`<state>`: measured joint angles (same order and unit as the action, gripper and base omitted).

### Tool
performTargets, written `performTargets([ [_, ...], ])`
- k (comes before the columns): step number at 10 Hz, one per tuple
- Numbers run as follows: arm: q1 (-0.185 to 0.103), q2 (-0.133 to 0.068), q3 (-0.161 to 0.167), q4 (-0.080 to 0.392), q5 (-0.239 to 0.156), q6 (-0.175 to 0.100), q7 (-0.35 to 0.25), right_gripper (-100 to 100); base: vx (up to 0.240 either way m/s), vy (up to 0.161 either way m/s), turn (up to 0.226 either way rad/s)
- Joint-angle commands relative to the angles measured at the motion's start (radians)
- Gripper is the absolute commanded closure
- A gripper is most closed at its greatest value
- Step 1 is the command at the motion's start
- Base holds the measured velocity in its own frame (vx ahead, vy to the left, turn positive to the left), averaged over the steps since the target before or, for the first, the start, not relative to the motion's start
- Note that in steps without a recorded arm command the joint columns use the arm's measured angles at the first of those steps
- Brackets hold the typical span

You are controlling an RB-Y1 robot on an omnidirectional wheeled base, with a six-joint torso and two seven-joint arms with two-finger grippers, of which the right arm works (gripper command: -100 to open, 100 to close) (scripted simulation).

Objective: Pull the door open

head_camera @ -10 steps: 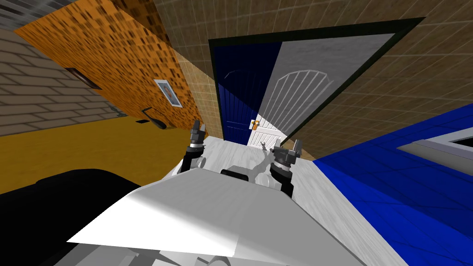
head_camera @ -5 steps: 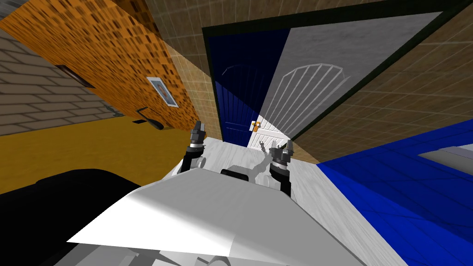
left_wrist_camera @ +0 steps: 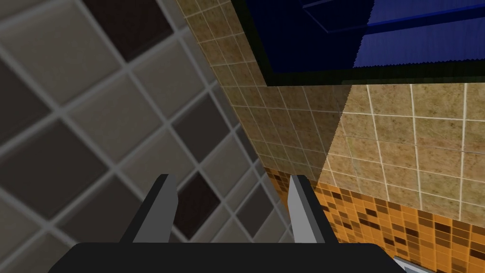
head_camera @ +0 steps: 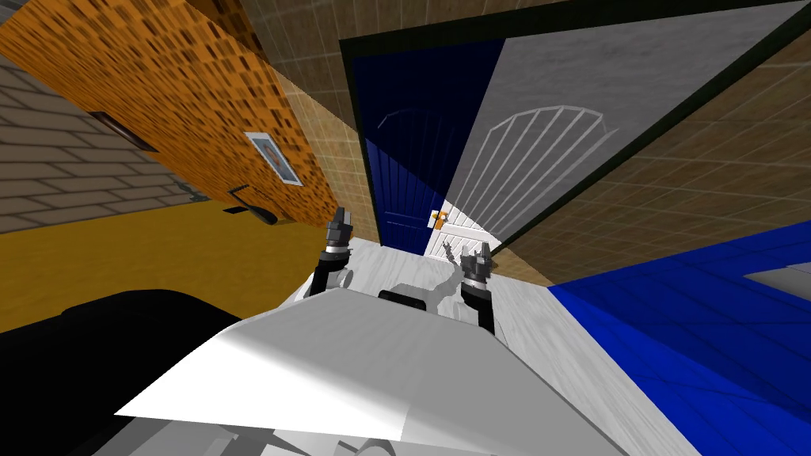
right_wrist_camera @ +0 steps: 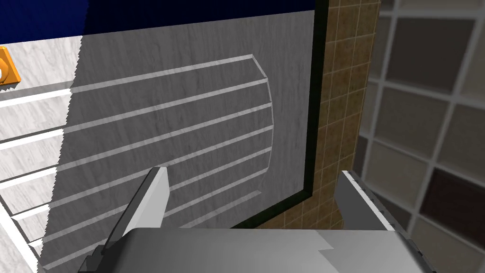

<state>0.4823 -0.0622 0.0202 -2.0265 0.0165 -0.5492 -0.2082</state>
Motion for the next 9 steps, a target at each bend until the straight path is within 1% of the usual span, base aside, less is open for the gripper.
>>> performTargets([
  [1, -0.008, -0.009, -0.007, 0.029, 0.016, 0.017, -0.01, -100, 0.166, 0.001, 0.002],
  [5, -0.03, -0.029, -0.03, 0.121, 0.062, 0.061, -0.044, -100, 0.192, -0.009, 0.006],
  [6, -0.036, -0.032, -0.036, 0.145, 0.074, 0.072, -0.053, -100, 0.2, 0.02, 0.004],
  [7, -0.039, -0.034, -0.039, 0.156, 0.08, 0.078, -0.057, -100, 0.178, -0.005, 0.001],
  [9, -0.05, -0.039, -0.05, 0.203, 0.103, 0.1, -0.074, -100, 0.179, -0.029, 0.01],
])
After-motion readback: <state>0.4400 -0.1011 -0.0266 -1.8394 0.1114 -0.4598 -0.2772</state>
